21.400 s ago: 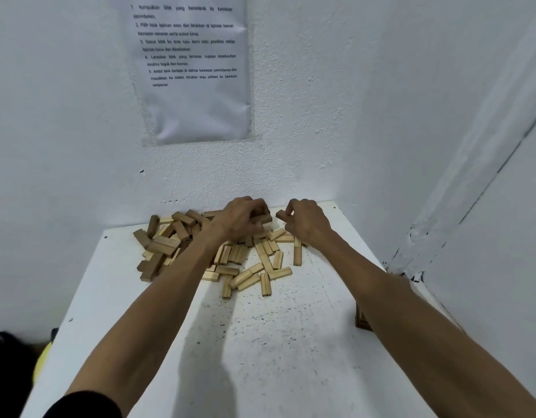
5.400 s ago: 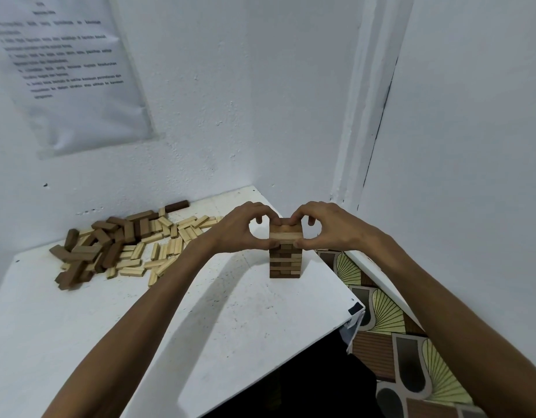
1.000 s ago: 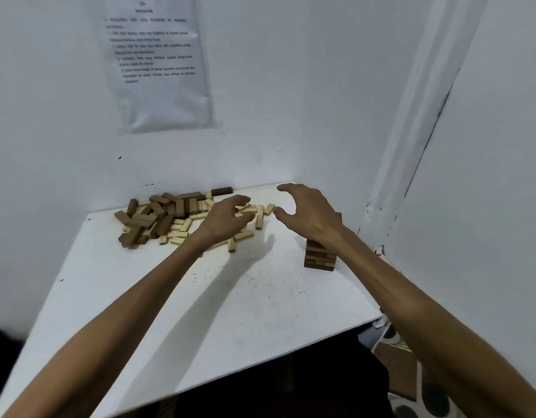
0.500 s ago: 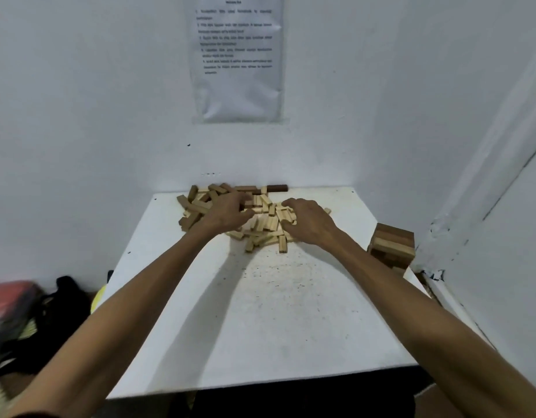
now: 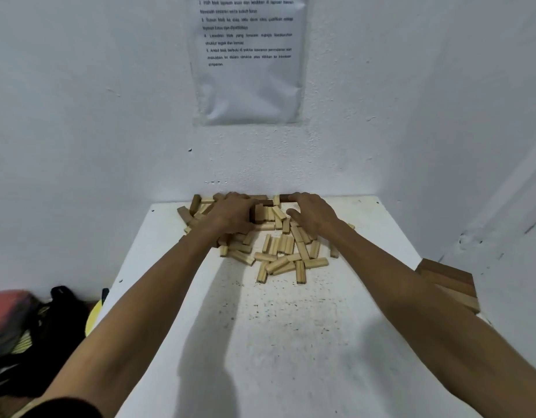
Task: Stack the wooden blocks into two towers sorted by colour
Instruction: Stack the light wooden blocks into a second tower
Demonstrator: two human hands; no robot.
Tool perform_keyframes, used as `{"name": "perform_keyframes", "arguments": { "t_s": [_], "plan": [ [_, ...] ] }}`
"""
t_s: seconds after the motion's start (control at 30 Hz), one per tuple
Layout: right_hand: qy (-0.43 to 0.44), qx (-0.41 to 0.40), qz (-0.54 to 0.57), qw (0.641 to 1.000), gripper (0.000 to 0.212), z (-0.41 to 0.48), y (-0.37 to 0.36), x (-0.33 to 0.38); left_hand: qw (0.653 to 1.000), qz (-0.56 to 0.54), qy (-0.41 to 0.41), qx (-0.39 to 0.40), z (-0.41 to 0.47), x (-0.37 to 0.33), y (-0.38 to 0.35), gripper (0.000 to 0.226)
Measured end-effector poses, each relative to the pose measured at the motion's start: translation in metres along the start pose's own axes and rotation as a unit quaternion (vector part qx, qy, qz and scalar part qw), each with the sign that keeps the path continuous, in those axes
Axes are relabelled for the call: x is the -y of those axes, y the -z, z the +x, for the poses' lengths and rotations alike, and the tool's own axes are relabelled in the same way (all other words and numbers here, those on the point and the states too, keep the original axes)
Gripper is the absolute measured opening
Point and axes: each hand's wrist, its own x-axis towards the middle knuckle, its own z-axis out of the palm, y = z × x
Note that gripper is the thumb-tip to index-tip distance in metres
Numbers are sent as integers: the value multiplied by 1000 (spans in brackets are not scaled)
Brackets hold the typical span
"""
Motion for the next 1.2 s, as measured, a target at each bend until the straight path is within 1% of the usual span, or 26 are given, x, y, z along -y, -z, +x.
{"name": "perform_keyframes", "arguments": {
  "t_s": [0.07,0.2,0.37,0.53,0.57,0.63,0.7,0.77,0.87,0.97,1.07,1.2],
  "plan": [
    [-11,11,-7,1000,46,13,-7,-10,1000,3,-4,16,11,5,-3,81],
    [-9,18,-10,1000,45,29,-20,-24,1000,8,-10,10,24,15,-8,73],
    [-5,-31,-36,999,39,39,-33,-32,999,-16,-43,-17,25,23,-11,69],
    [-21,-52,-86,995,35,47,-32,-32,994,-39,-79,-66,21,37,-7,68],
    [-28,-60,-75,995,34,47,-33,-33,992,-57,-85,-80,21,40,-6,66],
    [-45,-74,-44,995,29,47,-35,-33,980,-135,-96,-111,20,45,-7,59],
    [-60,-82,-27,994,25,45,-37,-33,956,-227,-108,-149,20,43,-10,47],
    [-66,-89,-19,994,24,43,-38,-33,944,-258,-112,-172,20,34,-16,39],
    [-70,-97,-9,993,24,39,-39,-31,949,-231,-110,-186,20,23,-30,38],
    [-70,-101,-6,992,24,35,-38,-30,946,-244,-74,-201,17,23,-42,37],
    [-72,-101,3,992,23,32,-37,-27,947,-252,-59,-188,13,25,-44,42],
    [-64,-116,12,991,22,24,-36,-21,963,-217,-42,-155,15,25,-40,47]
  ]
}}
